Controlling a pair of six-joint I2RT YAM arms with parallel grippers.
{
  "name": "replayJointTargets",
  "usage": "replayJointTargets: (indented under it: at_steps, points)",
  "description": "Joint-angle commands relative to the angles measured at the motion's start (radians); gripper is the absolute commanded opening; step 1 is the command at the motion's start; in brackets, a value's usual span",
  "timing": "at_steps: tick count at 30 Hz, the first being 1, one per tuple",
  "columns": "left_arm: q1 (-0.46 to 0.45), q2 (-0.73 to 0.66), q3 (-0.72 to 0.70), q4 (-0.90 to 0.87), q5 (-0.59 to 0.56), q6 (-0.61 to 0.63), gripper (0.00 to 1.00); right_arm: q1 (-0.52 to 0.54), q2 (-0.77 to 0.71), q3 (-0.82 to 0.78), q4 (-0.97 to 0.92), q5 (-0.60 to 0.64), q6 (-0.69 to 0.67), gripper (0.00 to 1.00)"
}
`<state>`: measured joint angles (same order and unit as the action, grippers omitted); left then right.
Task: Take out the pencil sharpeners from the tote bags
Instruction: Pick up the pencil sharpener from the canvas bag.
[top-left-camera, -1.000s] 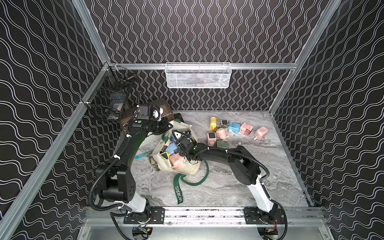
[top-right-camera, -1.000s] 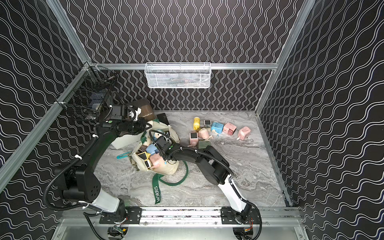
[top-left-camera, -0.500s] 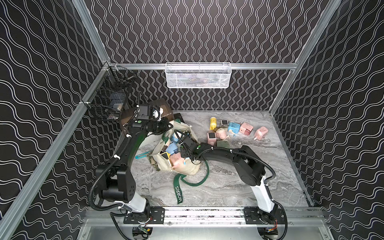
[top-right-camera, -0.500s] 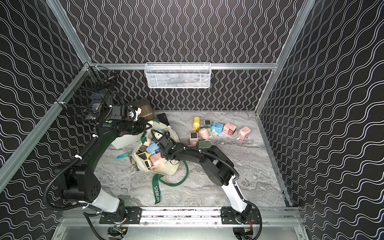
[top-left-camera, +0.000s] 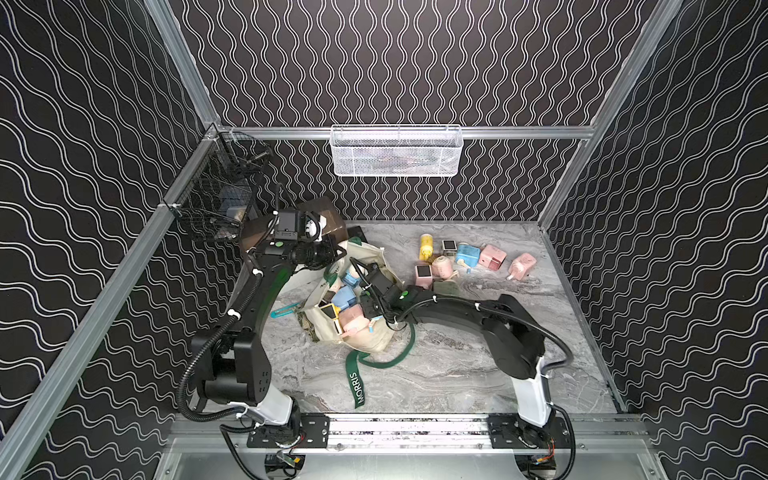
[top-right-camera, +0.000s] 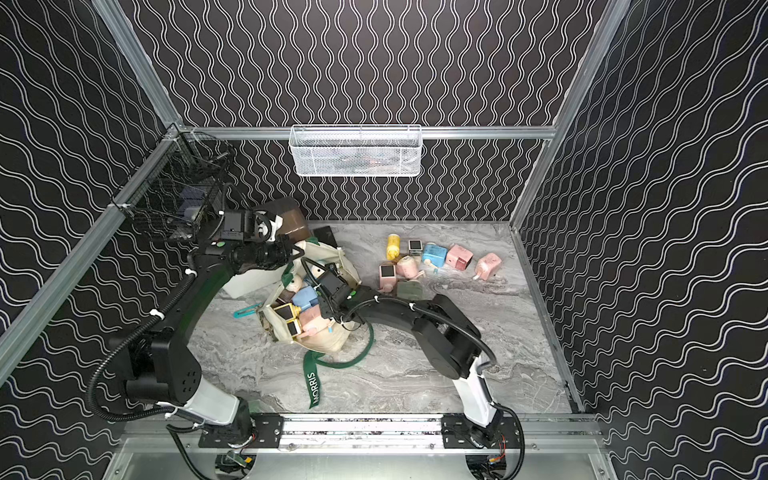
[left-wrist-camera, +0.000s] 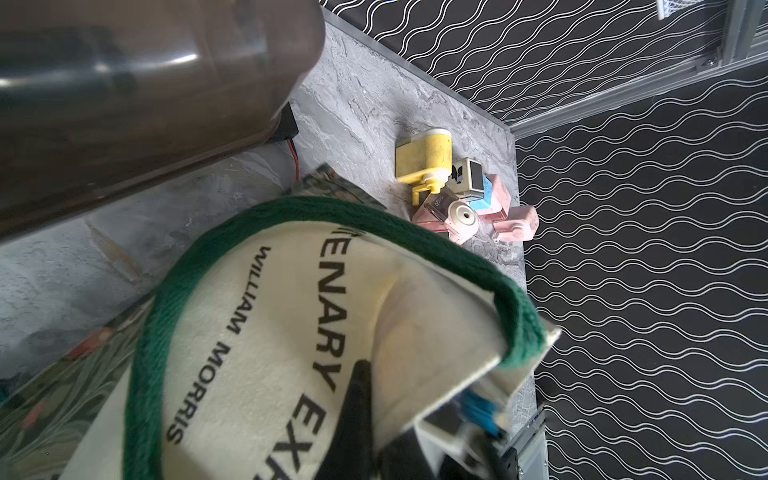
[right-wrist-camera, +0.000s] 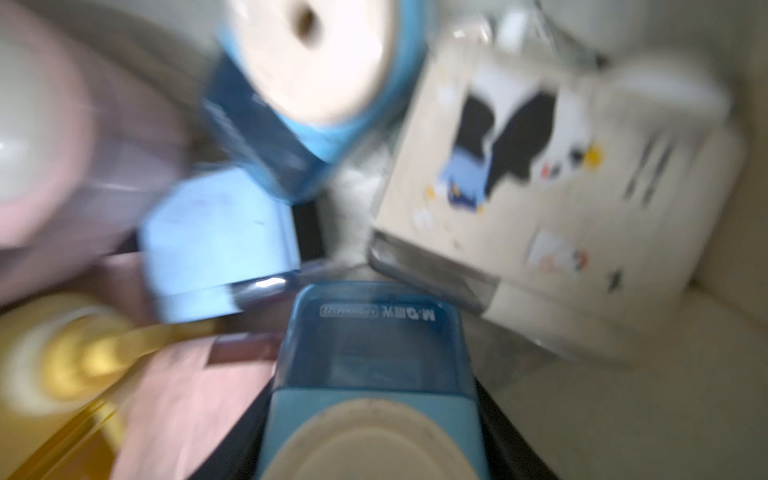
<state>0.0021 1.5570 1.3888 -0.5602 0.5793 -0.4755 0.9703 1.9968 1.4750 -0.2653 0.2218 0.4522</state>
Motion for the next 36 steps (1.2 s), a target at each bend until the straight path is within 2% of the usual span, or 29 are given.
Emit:
replayJointTargets:
  at_steps: [1,6,13,16,20,23,25,28,36]
  points:
    - [0.001,-0.009,0.001,0.001,0.019,-0.003,0.0,0.002,-0.085,-0.054,0.04,-0.077,-0.048,0.44]
    - [0.001,-0.011,0.003,0.0,0.019,-0.003,0.0,0.003,-0.145,-0.064,-0.04,-0.126,-0.087,0.44]
    - [0.001,-0.014,-0.002,0.002,0.018,-0.003,0.0,0.003,-0.185,-0.104,0.014,-0.193,-0.158,0.44]
    - [-0.001,-0.013,-0.001,0.0,0.018,-0.002,0.0,0.005,-0.129,-0.044,0.026,-0.22,-0.206,0.44]
    - [-0.001,-0.017,0.0,0.0,0.017,-0.002,0.0,0.016,0.007,0.137,-0.063,-0.188,-0.249,0.43]
    - [-0.001,-0.013,0.001,0.0,0.019,-0.002,0.0,0.023,0.102,0.229,-0.087,-0.152,-0.266,0.42]
    - [-0.001,-0.013,0.002,0.0,0.018,-0.003,0.0,0.03,0.115,0.251,-0.1,-0.145,-0.274,0.42]
    - [-0.001,-0.01,0.005,0.001,0.021,-0.005,0.0,0.053,0.057,0.209,-0.098,-0.127,-0.299,0.42]
    - [-0.002,-0.021,-0.005,0.005,0.016,-0.005,0.0,0.069,-0.302,-0.055,-0.018,-0.175,-0.305,0.42]
